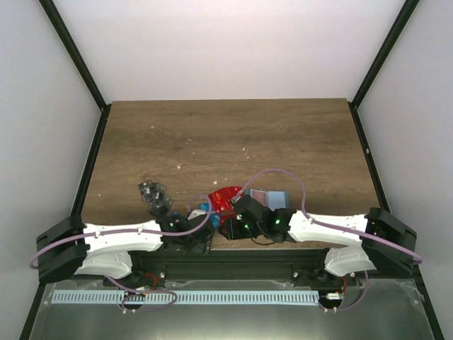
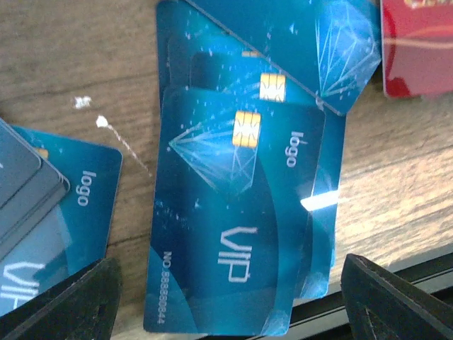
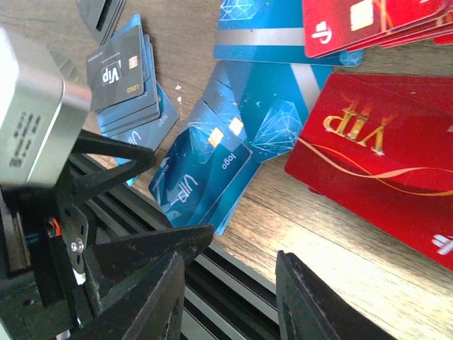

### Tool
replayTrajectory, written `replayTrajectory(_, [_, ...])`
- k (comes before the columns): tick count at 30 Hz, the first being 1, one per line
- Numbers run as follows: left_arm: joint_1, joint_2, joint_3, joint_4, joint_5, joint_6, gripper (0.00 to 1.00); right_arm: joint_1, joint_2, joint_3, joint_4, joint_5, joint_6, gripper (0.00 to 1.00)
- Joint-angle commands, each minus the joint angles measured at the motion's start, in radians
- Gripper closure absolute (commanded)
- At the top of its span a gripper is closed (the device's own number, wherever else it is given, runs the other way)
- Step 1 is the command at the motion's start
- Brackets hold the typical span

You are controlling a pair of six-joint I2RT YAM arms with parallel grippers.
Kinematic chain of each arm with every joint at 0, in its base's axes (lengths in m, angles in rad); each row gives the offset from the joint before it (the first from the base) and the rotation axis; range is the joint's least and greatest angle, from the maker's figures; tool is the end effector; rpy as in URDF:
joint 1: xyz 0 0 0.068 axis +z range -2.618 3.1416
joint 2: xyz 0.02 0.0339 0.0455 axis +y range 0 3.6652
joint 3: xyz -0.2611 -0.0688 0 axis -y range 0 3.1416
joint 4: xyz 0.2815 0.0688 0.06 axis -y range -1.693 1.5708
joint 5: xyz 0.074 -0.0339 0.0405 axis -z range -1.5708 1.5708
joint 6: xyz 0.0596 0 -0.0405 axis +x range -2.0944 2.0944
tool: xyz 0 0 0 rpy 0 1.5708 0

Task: Put the credit cards into the card holder

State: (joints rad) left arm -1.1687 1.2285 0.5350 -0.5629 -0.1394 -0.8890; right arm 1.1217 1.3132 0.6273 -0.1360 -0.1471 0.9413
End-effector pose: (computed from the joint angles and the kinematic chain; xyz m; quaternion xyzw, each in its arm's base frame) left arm 0.0970 -0.2069 0.0991 0.1265 0.9772 -0.0983 0.1395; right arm 0.1223 0.2739 0.1367 -0.1104 0.9220 0.3481 0.1286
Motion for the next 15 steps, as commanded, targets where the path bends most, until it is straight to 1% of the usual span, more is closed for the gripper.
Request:
replayTrajectory(1, [-0.055,0.022,0.027,-0.089,-0.05,-0.043,0.13,0.004,-0.047,-0.015,-0.048,0.058,0.008,0.62])
replayTrajectory(8, [-0.092,0.016,0.02,-0.081,-0.05,-0.032,0.13,0.003,-0.078,-0.022,-0.055,0.071,0.004,0.62])
replayTrajectory(15, [-0.109,0.035,0.015,-0.055,-0.073,-0.014,0.16,0.004,-0.09,-0.031,-0.047,0.064,0.004,0.62])
